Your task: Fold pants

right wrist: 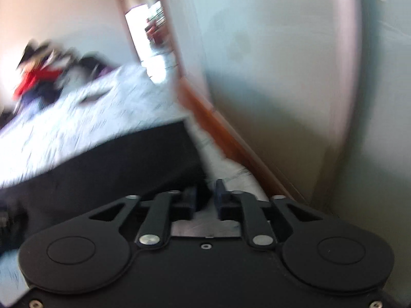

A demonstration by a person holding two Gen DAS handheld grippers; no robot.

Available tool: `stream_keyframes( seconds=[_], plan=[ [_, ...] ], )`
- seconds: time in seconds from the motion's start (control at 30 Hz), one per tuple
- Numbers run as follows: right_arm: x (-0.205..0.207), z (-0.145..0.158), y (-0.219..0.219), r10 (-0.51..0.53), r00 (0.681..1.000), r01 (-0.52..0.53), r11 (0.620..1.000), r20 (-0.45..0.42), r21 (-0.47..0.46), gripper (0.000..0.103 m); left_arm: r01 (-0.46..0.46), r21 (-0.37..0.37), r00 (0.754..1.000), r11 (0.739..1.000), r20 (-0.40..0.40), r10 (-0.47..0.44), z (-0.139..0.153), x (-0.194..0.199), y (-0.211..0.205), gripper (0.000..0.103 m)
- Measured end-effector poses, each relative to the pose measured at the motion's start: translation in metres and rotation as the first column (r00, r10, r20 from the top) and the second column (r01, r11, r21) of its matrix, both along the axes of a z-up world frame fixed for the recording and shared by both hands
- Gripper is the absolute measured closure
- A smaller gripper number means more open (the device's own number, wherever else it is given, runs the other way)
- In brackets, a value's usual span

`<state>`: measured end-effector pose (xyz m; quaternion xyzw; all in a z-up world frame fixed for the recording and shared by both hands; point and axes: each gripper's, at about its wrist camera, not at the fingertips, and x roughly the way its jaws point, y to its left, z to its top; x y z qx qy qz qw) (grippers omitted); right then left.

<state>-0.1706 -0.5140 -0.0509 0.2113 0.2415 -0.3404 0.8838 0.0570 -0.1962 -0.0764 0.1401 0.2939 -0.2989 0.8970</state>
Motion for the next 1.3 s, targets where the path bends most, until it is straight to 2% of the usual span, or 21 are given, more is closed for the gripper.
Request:
stream_keyframes(
  seconds=[0.07,0.1,0.17,0.23,0.27,0.3,0.37,0.43,0.47,0.53,0.57,0.6,0.67,0.7,0.73,0.77,0.83,0.93,1.1,1.23,1.3],
  plan=[
    [-0.005,0.014,0.008,-0.053,0.999,0.054,0.995,0.008,-0.09,0.084,0.001,0.0,1.0,1.0,0.002,-0.001,0.0,0.0,0.0,0.001],
    [-0.001,0.02,0.014,0.001,1.0,0.001,0.995,0.015,-0.101,0.084,0.001,0.001,1.0,1.0,0.002,-0.001,0.0,0.0,-0.001,0.001],
    [0.02,0.024,0.027,0.164,0.987,-0.163,0.985,0.007,-0.062,0.084,0.001,0.001,1.0,1.0,0.001,-0.001,0.0,0.001,-0.001,0.001],
    [0.046,0.016,0.038,0.307,0.951,-0.307,0.952,-0.043,-0.008,0.077,0.001,0.002,1.0,1.0,0.001,-0.001,0.0,0.001,-0.001,0.001],
    [0.057,0.009,0.04,0.34,0.935,-0.342,0.94,-0.097,0.003,0.074,0.002,0.003,1.0,1.0,0.0,-0.002,0.001,0.001,-0.001,0.001],
    [0.066,0.001,0.043,0.345,0.924,-0.353,0.936,-0.165,-0.018,0.074,0.004,0.008,1.0,1.0,-0.004,-0.004,0.001,0.001,-0.002,0.001],
    [0.075,0.006,0.045,0.281,0.932,-0.308,0.947,-0.228,-0.095,0.072,0.013,0.033,1.0,0.999,-0.018,-0.012,0.008,0.002,-0.001,0.001],
    [0.085,0.025,0.051,0.274,0.942,-0.307,0.936,-0.195,-0.173,0.072,0.029,0.045,0.999,0.999,-0.015,-0.028,0.018,0.0,-0.003,0.007],
    [0.092,0.032,0.05,0.307,0.937,-0.334,0.928,-0.167,-0.166,0.072,0.034,0.048,0.999,0.998,-0.01,-0.033,0.023,-0.001,-0.006,0.006],
    [0.116,0.034,0.051,0.404,0.902,-0.422,0.898,-0.151,-0.121,0.069,0.034,0.059,0.999,0.998,0.004,-0.035,0.029,0.001,-0.017,0.005],
    [0.131,0.03,0.051,0.439,0.881,-0.461,0.881,-0.174,-0.11,0.06,0.029,0.069,1.0,0.997,0.008,-0.03,0.03,0.003,-0.022,0.005],
    [0.145,0.021,0.05,0.451,0.867,-0.479,0.872,-0.212,-0.105,0.055,0.026,0.075,1.0,0.997,0.01,-0.027,0.029,0.004,-0.027,0.005],
    [0.166,0.003,0.046,0.429,0.853,-0.477,0.871,-0.297,-0.114,0.055,0.033,0.091,0.999,0.995,-0.014,-0.032,0.021,0.01,-0.036,0.004],
    [0.172,-0.003,0.041,0.405,0.858,-0.463,0.876,-0.315,-0.135,0.052,0.032,0.104,0.999,0.994,-0.032,-0.029,0.015,0.012,-0.04,0.004],
    [0.174,-0.004,0.034,0.376,0.875,-0.431,0.892,-0.306,-0.136,0.045,0.018,0.102,0.999,0.995,-0.039,-0.014,0.012,0.013,-0.04,0.003],
    [0.161,-0.001,0.029,0.344,0.898,-0.387,0.914,-0.273,-0.123,0.043,0.006,0.084,0.999,0.996,-0.04,-0.003,0.013,0.012,-0.038,0.003],
    [0.137,0.01,0.028,0.289,0.934,-0.323,0.935,-0.211,-0.147,0.05,0.005,0.078,0.999,0.997,-0.041,-0.002,0.017,0.011,-0.035,0.005],
    [0.09,0.017,0.029,0.26,0.959,-0.274,0.952,-0.11,-0.137,0.047,-0.027,0.071,1.0,0.997,-0.007,0.028,0.023,0.006,-0.036,0.004],
    [0.029,0.005,0.004,0.146,0.989,-0.147,0.988,0.026,0.055,0.039,-0.062,0.086,0.998,0.994,-0.002,0.063,0.026,0.002,-0.051,0.004],
    [0.012,-0.017,-0.007,0.075,0.994,-0.089,0.975,0.074,0.205,0.037,-0.066,0.107,0.998,0.992,0.004,0.066,0.026,-0.008,-0.062,0.004],
    [-0.001,-0.024,-0.008,0.058,0.99,-0.091,0.958,0.126,0.27,0.034,-0.061,0.11,0.998,0.992,-0.002,0.062,0.025,-0.011,-0.065,0.004]
  ],
)
